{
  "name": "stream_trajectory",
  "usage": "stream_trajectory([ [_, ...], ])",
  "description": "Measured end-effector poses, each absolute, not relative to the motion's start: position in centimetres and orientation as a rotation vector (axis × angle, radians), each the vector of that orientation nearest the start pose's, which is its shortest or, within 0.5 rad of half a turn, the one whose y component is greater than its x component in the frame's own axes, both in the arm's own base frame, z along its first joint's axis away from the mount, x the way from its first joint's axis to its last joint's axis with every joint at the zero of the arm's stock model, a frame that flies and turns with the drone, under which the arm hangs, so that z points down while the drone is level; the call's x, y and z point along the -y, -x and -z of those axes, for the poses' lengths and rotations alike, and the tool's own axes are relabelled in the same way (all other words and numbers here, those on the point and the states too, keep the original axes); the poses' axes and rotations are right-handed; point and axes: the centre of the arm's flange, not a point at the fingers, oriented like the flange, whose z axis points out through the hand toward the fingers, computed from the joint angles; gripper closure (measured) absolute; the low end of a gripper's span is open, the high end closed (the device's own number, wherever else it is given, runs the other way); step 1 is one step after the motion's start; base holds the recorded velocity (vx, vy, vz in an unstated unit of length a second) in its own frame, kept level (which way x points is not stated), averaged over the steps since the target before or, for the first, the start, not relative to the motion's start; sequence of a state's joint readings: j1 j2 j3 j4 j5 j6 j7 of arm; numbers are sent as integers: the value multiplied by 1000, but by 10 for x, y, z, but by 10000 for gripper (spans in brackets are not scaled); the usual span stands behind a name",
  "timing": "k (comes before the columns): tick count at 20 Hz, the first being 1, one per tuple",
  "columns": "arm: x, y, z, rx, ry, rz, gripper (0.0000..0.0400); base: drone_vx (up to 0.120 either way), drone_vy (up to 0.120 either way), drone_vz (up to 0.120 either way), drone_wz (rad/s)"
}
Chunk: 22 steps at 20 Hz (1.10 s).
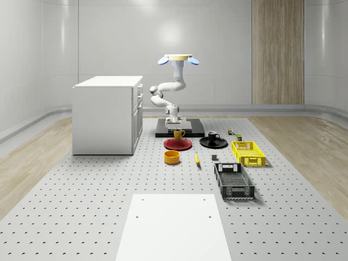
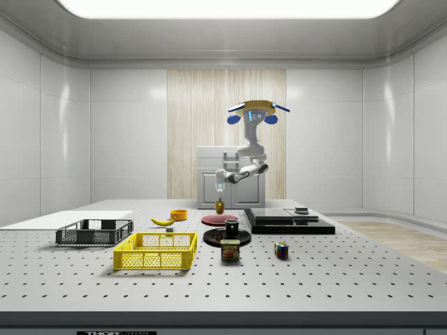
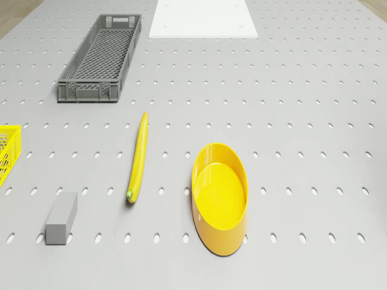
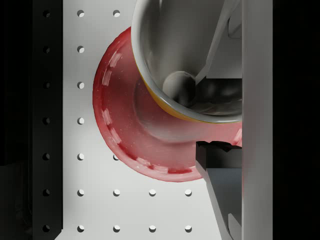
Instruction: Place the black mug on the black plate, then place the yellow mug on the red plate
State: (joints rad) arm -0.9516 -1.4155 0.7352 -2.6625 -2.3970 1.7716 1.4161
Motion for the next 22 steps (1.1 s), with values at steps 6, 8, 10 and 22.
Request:
stream_trajectory([
  [6,-59,-267,-701,2,0,-786,226,0,0,0,0],
  [8,-60,-267,-704,2,0,-786,137,0,0,0,0],
  [10,-60,-267,-704,2,0,-786,83,0,0,0,0],
  [22,-60,-267,-679,2,0,-786,5,0,0,0,0],
])
